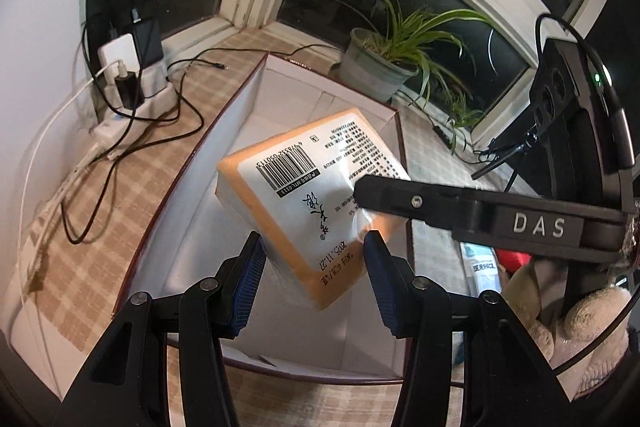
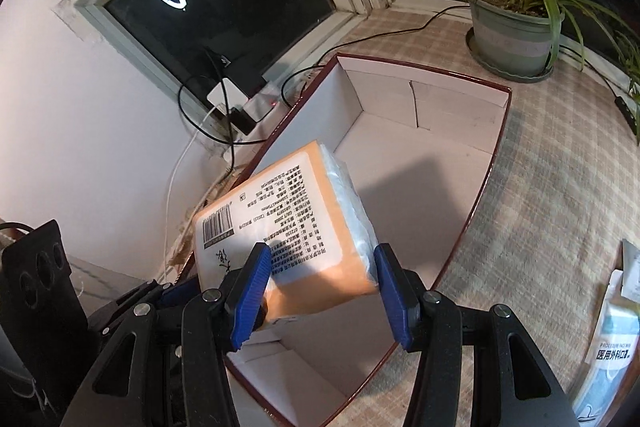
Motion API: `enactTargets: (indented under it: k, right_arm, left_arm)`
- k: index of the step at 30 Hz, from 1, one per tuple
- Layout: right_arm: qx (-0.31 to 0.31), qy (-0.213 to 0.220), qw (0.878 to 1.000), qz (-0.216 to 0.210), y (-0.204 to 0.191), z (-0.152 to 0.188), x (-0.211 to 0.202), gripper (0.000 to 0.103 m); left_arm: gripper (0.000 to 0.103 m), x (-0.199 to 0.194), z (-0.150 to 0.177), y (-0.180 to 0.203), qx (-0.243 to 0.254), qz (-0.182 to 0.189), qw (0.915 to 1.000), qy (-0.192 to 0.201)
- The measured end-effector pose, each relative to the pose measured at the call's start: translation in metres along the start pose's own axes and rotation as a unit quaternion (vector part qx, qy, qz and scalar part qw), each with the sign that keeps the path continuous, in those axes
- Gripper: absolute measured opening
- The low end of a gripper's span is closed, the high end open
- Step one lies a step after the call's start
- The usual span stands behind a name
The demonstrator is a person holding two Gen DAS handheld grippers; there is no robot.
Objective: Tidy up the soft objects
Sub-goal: 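Carry the orange-labelled box into the open cardboard box and release, then move the grippers back toward the red fabric pouch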
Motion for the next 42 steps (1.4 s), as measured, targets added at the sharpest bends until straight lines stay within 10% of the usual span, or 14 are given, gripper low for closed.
enactTargets:
  k: [24,42]
  right_arm:
    - [0.027,0.012,0.999,0.030,0.012,0.004,0.008,0.051]
    - [0.054,0.106,0.992,0.043,0.037,0.024,-0.088,0.052]
  left_arm:
    - [0.047,0.004,0.005,-0.008,0.014,-0.003,0.9997,-0.018]
    - [0.047,-0.033,-0.007,0.018,0.027,0.020,0.9991,0.024]
Point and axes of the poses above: each gripper's, at about its wrist camera, not at the fingertips, and x roughly the way its jaws point, y to its right, z to its underside, the point moved 8 cm from there along x, roughly the way its jaws point, and after that the axes turned 6 degrees about y, right-handed, at the moved point
